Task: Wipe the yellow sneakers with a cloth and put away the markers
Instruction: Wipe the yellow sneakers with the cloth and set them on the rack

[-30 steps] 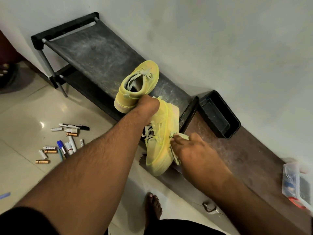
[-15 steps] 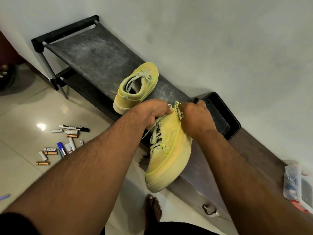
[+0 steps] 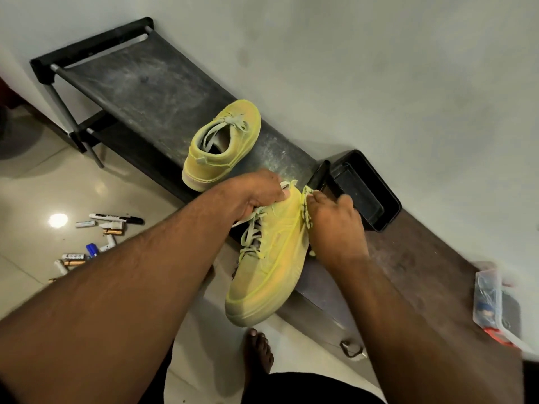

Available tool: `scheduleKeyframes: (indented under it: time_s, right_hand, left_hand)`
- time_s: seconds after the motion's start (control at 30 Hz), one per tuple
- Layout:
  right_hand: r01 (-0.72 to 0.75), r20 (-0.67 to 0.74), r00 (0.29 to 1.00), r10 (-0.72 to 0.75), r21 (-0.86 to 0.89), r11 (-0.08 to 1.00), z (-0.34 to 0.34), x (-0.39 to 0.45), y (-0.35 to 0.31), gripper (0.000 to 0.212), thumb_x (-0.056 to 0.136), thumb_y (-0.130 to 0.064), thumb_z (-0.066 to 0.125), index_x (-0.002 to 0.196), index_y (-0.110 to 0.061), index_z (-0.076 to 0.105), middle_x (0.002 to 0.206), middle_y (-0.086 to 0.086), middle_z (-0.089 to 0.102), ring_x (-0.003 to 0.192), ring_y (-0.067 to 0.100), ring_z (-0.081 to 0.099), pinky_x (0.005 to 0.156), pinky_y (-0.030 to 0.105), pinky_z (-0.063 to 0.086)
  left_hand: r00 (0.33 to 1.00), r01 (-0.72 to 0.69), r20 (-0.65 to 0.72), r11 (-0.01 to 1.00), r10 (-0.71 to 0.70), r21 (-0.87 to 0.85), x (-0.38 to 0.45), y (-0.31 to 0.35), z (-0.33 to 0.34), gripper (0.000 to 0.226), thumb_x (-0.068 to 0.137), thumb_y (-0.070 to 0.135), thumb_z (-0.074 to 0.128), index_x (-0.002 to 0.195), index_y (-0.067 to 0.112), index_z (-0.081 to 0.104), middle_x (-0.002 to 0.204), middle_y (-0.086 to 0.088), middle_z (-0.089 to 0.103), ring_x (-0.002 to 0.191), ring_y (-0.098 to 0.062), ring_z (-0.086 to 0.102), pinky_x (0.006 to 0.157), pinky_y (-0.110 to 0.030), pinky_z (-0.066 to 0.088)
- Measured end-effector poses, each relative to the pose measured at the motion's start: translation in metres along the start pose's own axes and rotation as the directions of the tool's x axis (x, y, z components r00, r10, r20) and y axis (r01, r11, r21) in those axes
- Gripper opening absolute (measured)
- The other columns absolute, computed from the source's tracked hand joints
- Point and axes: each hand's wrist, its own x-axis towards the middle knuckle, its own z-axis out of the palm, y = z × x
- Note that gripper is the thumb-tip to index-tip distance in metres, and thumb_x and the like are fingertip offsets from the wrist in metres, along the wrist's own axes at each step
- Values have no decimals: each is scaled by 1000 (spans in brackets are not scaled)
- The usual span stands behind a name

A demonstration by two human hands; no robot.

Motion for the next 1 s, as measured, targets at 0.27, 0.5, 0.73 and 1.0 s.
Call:
scheduleKeyframes:
  time_s: [0.27,0.5,0.73,1.0]
  right_hand:
    - [73,33,997,-69,-164,984,-4,4,4,45,89,-3,47,133,-9,46,137,6,48,103,26,44,81,38,43]
    - [14,-11,1000,-16,-117,993,19,-56,-9,75,59,-9,81,128,0,56,129,19,57,82,31,52,68,45,51]
    - [86,50,996,-76,-250,964,-2,20,8,33,88,-2,47,120,-9,55,128,5,54,104,28,46,80,38,42]
    - [-21,15,1000,22,-16,1000,-2,0,-1,32,86,-1,50,115,-12,57,117,2,60,96,23,45,78,35,45]
  left_hand:
    - [999,-27,-28,997,29,73,3,3,7,39,97,18,54,131,-2,55,133,-20,58,123,-35,54,102,-37,45]
    - [999,-45,-16,999,45,6,4,-4,9,29,94,16,57,118,3,65,117,-16,67,108,-31,63,97,-44,51]
    - [998,-59,0,997,59,-56,-2,-2,11,21,94,14,58,110,7,69,108,-12,70,102,-26,65,95,-44,53]
    - [997,-18,-71,993,9,-120,1,-1,18,38,95,14,56,130,-2,55,133,-21,56,123,-34,54,102,-42,44]
